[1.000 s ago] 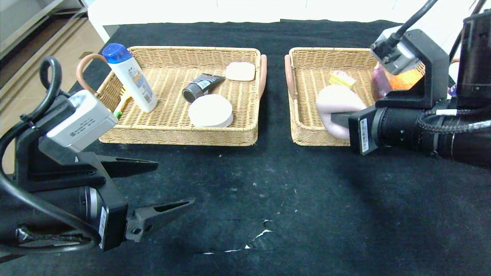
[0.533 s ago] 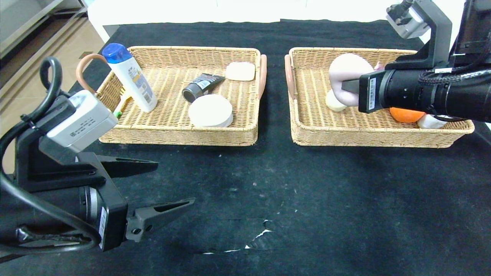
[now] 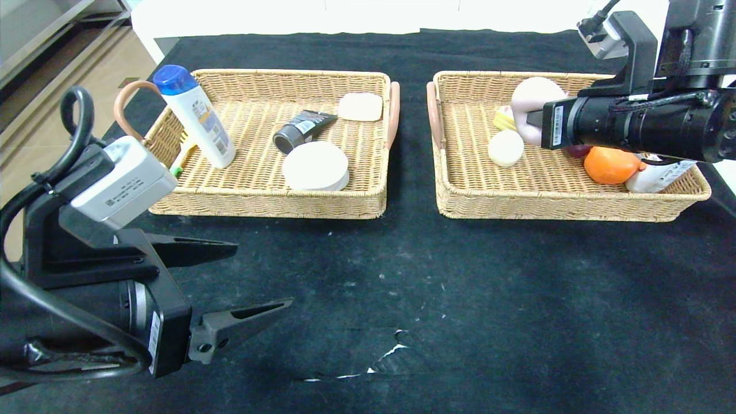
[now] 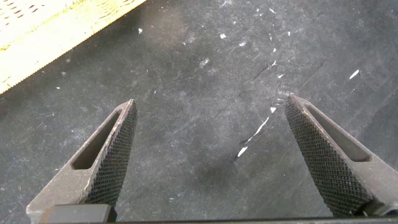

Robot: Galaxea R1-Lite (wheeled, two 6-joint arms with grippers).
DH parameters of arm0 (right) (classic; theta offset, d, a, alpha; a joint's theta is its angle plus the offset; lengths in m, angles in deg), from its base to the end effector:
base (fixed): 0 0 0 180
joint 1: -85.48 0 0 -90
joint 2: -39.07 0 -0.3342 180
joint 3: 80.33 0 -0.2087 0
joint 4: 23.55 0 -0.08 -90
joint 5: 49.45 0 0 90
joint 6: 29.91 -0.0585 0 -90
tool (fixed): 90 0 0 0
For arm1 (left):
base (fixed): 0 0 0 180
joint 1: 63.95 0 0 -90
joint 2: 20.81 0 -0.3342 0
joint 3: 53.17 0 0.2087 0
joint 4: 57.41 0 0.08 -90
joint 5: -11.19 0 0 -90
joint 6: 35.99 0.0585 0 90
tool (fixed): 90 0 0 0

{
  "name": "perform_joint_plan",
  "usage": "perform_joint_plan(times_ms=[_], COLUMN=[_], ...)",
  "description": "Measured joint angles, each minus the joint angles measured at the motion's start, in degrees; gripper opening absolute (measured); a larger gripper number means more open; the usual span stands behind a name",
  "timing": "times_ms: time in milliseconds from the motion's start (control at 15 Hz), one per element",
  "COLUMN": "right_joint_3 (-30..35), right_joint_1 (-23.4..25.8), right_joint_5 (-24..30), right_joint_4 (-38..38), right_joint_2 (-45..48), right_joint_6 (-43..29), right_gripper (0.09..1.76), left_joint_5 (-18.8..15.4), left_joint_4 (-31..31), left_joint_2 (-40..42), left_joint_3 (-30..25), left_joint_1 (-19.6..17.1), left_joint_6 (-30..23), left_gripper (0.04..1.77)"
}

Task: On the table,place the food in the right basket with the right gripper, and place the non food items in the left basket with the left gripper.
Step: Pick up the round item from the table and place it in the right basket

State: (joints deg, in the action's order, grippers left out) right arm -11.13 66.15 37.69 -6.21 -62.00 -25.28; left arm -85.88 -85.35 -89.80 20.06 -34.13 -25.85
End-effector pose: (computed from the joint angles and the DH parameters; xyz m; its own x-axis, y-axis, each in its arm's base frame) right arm 0.3851 0.1320 0.3449 0.9507 0.2806 -0.1323 -0.2931 0.9522 -0.0866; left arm 0.1827 -0.1130 0.2719 0.7272 -0.5587 -0.3989 0.6434 0.7572 0.1125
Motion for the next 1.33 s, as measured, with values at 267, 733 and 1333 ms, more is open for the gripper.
perform_joint_plan(times_ms=[267, 733, 1333], right_joint_3=[-2.8, -3.5, -3.5], right_joint_1=[2.4, 3.1, 3.2], right_joint_5=[0.0, -0.1, -0.1], right_joint_4=[-0.1, -0.1, -0.1], right_joint_2=[-3.0, -4.5, -4.7], right_joint_6=[0.0, 0.1, 0.0], right_gripper=[0.18, 0.85, 1.43], left_joint_5=[0.0, 0.0, 0.0], left_joint_4=[0.0, 0.0, 0.1], left_joint_2=[0.0, 0.0, 0.0], left_joint_3=[0.0, 0.0, -0.2], left_joint_1=[0.0, 0.0, 0.0], left_joint_6=[0.0, 0.0, 0.0], left_gripper=[1.72, 1.72, 1.72])
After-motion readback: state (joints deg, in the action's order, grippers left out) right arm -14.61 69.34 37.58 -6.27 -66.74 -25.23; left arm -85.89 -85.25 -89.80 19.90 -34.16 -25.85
